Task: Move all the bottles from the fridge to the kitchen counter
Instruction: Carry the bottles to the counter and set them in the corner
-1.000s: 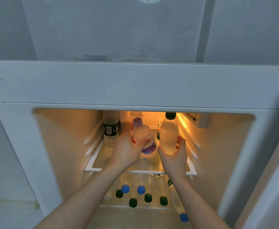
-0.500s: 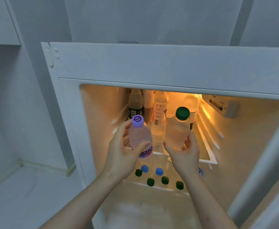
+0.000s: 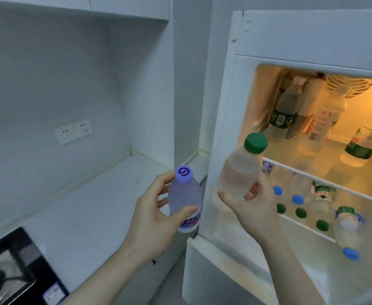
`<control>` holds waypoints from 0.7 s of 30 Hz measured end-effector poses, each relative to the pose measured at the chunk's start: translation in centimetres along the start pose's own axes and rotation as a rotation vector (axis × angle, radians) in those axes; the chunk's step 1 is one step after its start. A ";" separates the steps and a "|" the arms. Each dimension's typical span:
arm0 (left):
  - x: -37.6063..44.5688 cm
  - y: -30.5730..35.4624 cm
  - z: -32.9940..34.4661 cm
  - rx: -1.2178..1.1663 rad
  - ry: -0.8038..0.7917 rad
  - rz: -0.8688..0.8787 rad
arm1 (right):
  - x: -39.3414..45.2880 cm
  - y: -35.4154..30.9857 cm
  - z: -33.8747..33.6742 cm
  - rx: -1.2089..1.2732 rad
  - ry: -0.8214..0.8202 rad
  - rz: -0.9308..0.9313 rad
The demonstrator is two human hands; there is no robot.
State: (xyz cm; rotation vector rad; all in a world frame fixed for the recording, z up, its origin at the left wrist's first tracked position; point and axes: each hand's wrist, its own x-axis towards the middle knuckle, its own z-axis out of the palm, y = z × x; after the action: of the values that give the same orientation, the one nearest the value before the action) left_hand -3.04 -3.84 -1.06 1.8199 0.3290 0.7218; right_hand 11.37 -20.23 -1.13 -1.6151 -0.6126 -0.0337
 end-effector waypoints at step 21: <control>-21.5 -1.6 -25.3 0.337 0.873 -0.353 | -11.5 -6.3 31.5 0.179 -1.031 -0.005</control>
State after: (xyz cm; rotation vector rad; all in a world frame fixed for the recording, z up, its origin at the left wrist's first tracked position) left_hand -35.23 4.10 -3.79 1.5835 1.3728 1.2275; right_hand -11.33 5.04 -4.50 -1.3767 -1.3504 0.8708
